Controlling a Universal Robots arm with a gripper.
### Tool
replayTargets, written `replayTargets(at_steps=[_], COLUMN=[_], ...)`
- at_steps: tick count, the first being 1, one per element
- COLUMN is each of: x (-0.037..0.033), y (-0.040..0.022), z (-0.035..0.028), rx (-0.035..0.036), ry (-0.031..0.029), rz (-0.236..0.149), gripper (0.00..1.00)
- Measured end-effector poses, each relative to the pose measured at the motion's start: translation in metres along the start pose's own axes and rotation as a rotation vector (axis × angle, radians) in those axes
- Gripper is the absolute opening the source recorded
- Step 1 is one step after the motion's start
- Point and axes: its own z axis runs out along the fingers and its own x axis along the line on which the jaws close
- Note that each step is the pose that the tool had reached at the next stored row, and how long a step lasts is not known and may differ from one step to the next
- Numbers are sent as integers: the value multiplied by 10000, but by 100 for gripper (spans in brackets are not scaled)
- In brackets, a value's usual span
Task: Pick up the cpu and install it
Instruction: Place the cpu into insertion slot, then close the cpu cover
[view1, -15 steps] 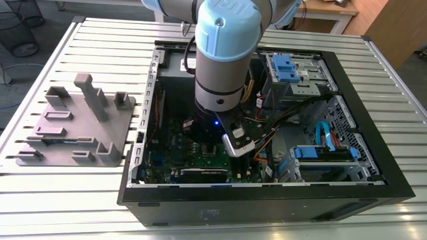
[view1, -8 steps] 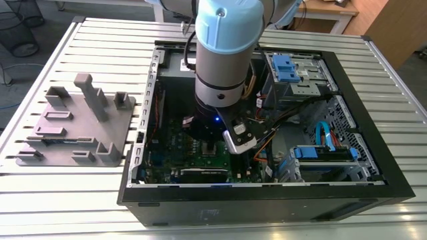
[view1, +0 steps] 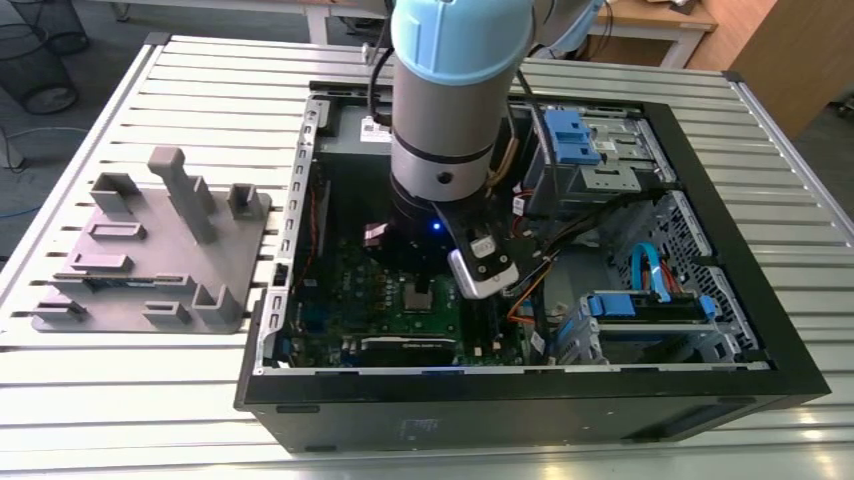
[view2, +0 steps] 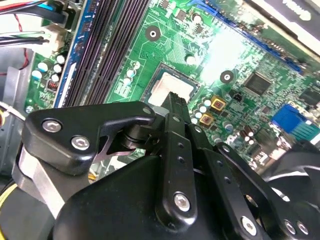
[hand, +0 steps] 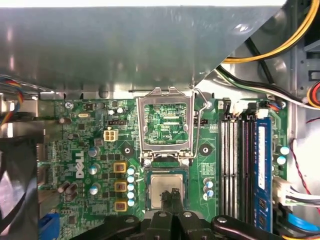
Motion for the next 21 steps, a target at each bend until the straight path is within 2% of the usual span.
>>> replayTargets(at_steps=[7,14,15,21], x=[0,0,-8,-32], y=[-1,0,0,0], z=[-137,-141,-187,-187], rx=[1,-1,0,0], ry=[-1,-3,-2,-2], rz=[-1,0,0,-1], gripper=[11,11,11,11])
